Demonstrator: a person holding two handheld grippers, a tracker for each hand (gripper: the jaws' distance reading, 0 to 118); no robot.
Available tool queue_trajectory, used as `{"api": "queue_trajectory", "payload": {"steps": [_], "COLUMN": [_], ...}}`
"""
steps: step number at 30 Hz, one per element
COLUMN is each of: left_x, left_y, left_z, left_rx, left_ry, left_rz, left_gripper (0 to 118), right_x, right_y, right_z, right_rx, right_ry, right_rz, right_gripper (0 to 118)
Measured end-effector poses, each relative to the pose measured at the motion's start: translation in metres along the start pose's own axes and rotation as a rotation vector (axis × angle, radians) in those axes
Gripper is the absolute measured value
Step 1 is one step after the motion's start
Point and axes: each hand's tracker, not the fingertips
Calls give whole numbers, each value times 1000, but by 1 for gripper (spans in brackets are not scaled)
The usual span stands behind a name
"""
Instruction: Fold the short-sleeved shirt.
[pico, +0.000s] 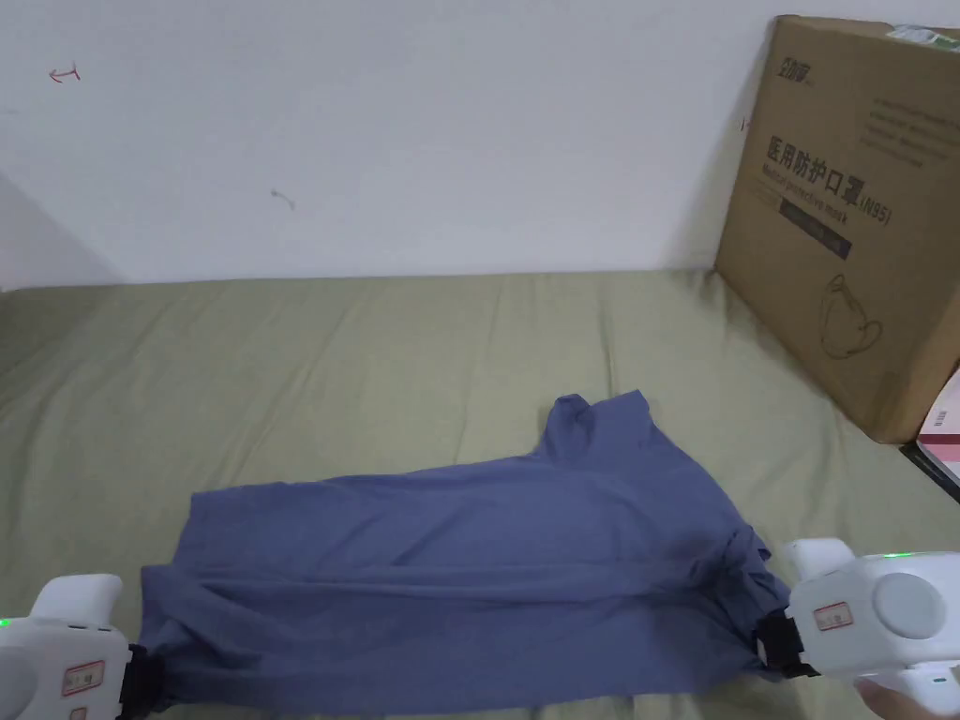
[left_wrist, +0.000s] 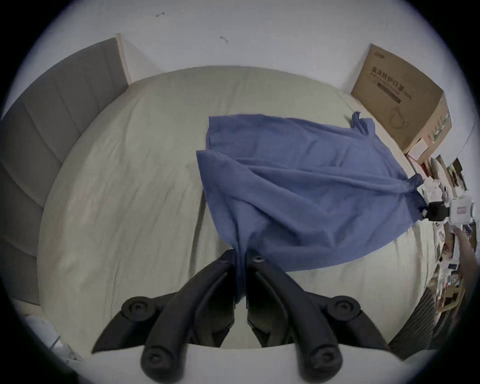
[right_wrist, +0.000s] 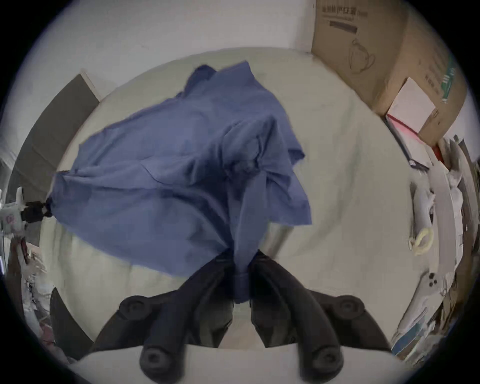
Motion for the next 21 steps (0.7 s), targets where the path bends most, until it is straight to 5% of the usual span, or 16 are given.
{"api": "queue_trajectory", "payload": {"steps": [4,13,19,20,21], "left_x": [-13,-38,-42,-44,-46], "left_y": [-2,-90,-130,-130,-127], "left_z": [27,61,40,40,44], "left_rx": [30,-110,-165,-150,-145], "left_ry": [-24,-11,-43,-48,-54], "left_rz": [-1,-37,-51,-29,-4], "left_gripper": [6,6,8,15,31], "right_x": [16,15,11,9,8], "right_y": [-16,-100,-126,-125,-124], "right_z": [47,89,58,60,63], "right_rx": [61,-57,-131,-125,-115], "right_ry": [152,185,155,151,141], "right_rz": [-145,-94,-157,-161,-161], "right_gripper": [10,10,11,21,62]}}
